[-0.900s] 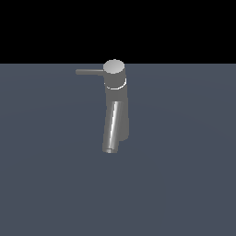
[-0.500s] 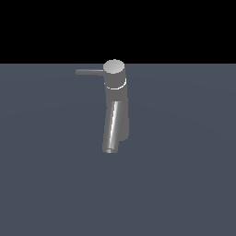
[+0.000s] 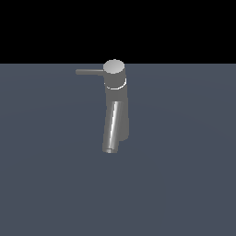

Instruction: Turn on the faucet by rotating a designated handle.

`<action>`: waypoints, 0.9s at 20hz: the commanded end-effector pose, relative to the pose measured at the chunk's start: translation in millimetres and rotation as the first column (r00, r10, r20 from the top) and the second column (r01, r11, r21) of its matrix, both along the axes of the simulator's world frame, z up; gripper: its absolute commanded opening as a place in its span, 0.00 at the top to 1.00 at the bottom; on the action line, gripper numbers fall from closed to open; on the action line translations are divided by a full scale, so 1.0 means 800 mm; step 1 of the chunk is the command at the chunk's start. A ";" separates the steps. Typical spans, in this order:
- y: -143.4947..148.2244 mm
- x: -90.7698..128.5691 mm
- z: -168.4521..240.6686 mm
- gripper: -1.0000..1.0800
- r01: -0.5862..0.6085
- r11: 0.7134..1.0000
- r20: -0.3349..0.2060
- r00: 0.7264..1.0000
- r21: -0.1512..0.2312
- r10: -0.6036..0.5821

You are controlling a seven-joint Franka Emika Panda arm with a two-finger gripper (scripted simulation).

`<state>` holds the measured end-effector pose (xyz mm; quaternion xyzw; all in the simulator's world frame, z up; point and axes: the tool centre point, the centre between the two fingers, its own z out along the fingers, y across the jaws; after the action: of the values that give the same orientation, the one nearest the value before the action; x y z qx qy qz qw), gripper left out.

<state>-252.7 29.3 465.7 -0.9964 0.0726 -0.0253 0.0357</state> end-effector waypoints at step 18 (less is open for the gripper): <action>0.063 0.067 -0.094 1.00 0.478 0.863 0.101 0.862 0.165 -0.497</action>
<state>-204.0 76.4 395.7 -0.9439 0.3024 -0.0927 0.0949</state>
